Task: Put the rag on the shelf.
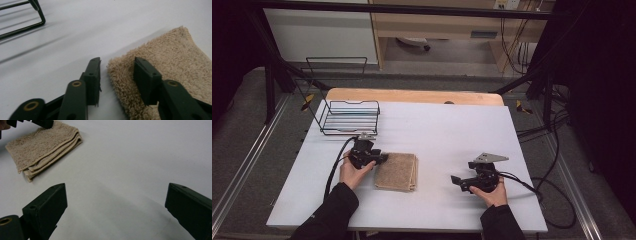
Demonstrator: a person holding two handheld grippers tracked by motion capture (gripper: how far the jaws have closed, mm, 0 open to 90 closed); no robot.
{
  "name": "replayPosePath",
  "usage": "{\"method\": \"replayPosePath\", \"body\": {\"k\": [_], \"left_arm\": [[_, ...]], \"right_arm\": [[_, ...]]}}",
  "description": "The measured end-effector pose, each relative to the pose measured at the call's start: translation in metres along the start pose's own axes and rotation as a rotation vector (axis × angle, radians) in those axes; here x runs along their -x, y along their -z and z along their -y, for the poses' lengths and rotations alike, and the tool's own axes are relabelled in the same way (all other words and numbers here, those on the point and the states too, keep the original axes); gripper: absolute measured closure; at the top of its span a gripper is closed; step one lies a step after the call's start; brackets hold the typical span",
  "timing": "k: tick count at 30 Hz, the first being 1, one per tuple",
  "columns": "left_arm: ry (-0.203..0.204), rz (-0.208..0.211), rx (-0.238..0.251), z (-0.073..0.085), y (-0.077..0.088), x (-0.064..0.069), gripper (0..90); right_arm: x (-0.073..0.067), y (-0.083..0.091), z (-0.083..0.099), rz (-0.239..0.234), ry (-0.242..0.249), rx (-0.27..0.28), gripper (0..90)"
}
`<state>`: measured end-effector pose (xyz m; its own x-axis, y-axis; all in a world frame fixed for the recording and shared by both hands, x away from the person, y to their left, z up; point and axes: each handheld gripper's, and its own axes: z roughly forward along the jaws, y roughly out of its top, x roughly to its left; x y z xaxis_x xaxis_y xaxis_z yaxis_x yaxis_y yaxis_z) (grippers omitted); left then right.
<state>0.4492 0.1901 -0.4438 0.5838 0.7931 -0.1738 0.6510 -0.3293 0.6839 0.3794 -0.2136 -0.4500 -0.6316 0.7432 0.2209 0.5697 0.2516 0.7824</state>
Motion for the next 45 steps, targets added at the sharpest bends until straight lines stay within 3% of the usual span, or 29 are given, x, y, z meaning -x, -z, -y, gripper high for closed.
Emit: {"method": "replayPosePath", "body": {"k": [11, 18, 24, 36, 45], "left_arm": [[0.013, 0.006, -0.009, 0.001, -0.003, 0.003, 74.7], [-0.007, -0.001, -0.003, 0.002, -0.005, 0.005, 78.4], [-0.024, -0.002, 0.004, 0.003, -0.005, 0.005, 78.8], [-0.035, 0.001, 0.008, 0.004, -0.005, 0.005, 78.7], [-0.046, -0.001, 0.007, 0.004, -0.005, 0.005, 78.7]], "right_arm": [[-0.001, -0.001, -0.001, -0.001, -0.014, 0.009, 5.8], [-0.003, -0.006, -0.007, 0.012, -0.019, 0.024, 4.5], [-0.014, -0.017, -0.026, 0.026, -0.012, 0.040, 1.9], [-0.045, -0.068, -0.063, 0.015, 0.017, 0.011, 5.5], [-0.059, -0.112, -0.078, 0.017, 0.022, -0.039, 23.8]]}}
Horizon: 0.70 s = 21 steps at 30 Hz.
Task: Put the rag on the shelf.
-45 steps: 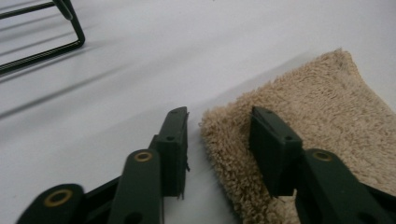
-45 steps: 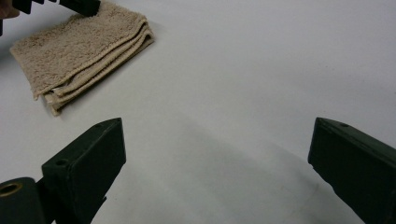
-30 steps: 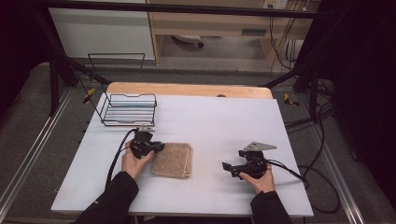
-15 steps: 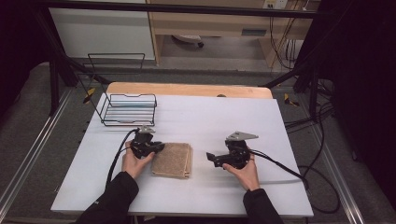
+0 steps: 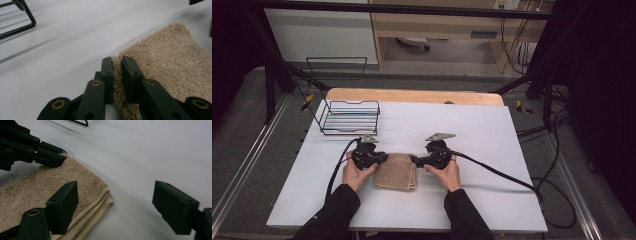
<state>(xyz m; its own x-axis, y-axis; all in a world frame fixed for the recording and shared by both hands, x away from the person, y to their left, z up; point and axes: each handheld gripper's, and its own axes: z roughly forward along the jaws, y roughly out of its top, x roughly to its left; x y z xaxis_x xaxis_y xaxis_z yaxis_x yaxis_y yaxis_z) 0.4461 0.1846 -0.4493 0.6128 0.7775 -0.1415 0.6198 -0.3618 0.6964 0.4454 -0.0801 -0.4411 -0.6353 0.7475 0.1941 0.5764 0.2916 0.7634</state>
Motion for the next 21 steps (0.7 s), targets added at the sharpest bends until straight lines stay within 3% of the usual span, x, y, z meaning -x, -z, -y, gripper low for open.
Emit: {"method": "replayPosePath", "body": {"k": [5, 11, 21], "left_arm": [[-0.003, 0.000, 0.000, 0.000, 0.000, 0.000, 78.7], [-0.005, 0.000, 0.000, 0.000, 0.000, 0.000, 78.8], [-0.011, 0.005, 0.001, 0.000, 0.000, -0.001, 78.6]], "right_arm": [[-0.005, -0.016, -0.003, 0.002, -0.005, -0.024, 38.4], [-0.009, -0.022, -0.004, -0.003, 0.006, -0.063, 55.7], [-0.010, -0.022, -0.002, -0.029, -0.037, -0.106, 72.9]]}}
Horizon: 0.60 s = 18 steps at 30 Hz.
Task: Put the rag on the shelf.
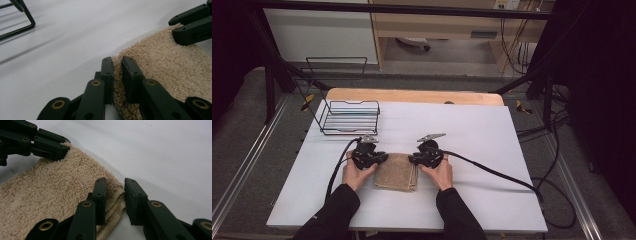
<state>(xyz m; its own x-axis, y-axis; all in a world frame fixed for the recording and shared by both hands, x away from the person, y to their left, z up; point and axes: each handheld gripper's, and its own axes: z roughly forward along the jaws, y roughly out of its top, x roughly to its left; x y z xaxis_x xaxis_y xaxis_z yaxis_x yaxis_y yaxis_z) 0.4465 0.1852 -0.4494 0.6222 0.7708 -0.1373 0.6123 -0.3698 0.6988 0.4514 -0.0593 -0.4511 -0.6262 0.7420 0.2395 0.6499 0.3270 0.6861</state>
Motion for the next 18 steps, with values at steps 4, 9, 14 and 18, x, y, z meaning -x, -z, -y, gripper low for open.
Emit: {"method": "replayPosePath", "body": {"k": [4, 9, 14, 18], "left_arm": [[0.001, 0.003, 0.000, -0.0001, 0.0000, -0.0004, 78.6], [0.014, 0.012, -0.001, -0.0004, 0.0002, -0.0016, 78.6], [0.024, 0.031, 0.000, -0.0008, 0.0017, -0.0038, 81.6], [0.025, 0.035, 0.009, -0.0019, 0.0061, -0.0030, 83.3]], "right_arm": [[0.0002, 0.0001, -0.0003, -0.010, -0.024, -0.011, 78.6], [0.0017, 0.0004, -0.0022, -0.028, -0.044, -0.026, 84.2], [0.0014, 0.0023, -0.0032, -0.035, -0.036, -0.023, 85.2], [-0.0005, 0.0074, -0.0043, -0.039, -0.022, -0.003, 85.4]]}}
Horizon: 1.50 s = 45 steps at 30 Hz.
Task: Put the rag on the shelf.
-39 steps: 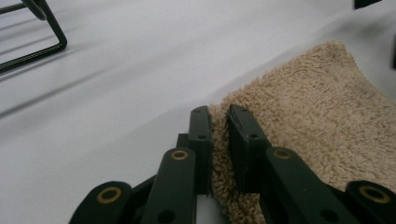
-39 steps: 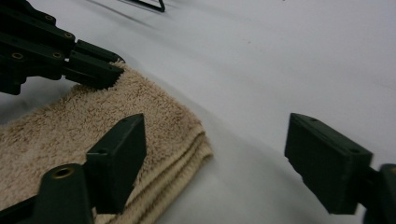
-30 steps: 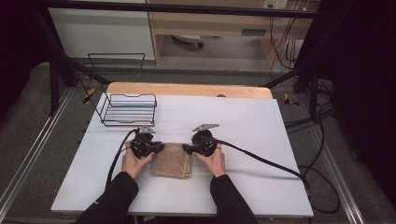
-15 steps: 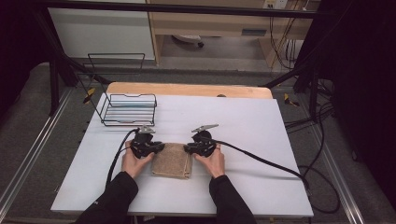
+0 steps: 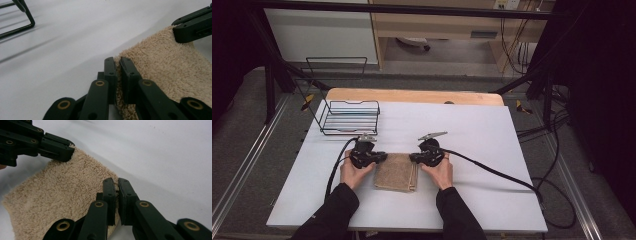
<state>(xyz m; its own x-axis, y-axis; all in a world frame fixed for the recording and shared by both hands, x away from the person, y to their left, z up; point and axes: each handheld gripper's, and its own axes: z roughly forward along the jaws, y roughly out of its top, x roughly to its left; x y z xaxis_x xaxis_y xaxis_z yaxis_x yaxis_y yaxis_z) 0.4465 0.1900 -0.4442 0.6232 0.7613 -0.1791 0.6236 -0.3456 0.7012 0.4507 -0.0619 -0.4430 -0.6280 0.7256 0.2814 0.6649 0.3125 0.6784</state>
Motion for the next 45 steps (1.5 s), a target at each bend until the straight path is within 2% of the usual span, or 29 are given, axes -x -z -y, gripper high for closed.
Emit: {"method": "replayPosePath", "body": {"k": [7, 18, 26, 30, 34, 45], "left_arm": [[-0.009, 0.026, 0.067, -0.003, 0.023, 0.002, 83.8], [-0.034, 0.024, 0.161, -0.007, 0.048, 0.010, 83.8], [-0.067, -0.013, 0.209, -0.013, 0.065, 0.019, 84.1], [-0.067, -0.007, 0.233, -0.015, 0.071, 0.020, 84.1], [-0.079, -0.021, 0.253, -0.017, 0.075, 0.022, 84.1], [-0.073, -0.028, 0.310, -0.022, 0.090, 0.021, 84.1]], "right_arm": [[-0.008, 0.017, -0.004, -0.029, 0.020, 0.075, 85.4], [-0.020, 0.039, -0.007, -0.051, 0.055, 0.179, 85.4], [-0.031, 0.055, -0.015, -0.040, 0.094, 0.241, 85.4], [-0.035, 0.061, -0.018, -0.038, 0.105, 0.272, 85.4], [-0.039, 0.065, -0.021, -0.028, 0.120, 0.292, 85.4], [-0.049, 0.073, -0.030, -0.021, 0.158, 0.340, 85.4]]}}
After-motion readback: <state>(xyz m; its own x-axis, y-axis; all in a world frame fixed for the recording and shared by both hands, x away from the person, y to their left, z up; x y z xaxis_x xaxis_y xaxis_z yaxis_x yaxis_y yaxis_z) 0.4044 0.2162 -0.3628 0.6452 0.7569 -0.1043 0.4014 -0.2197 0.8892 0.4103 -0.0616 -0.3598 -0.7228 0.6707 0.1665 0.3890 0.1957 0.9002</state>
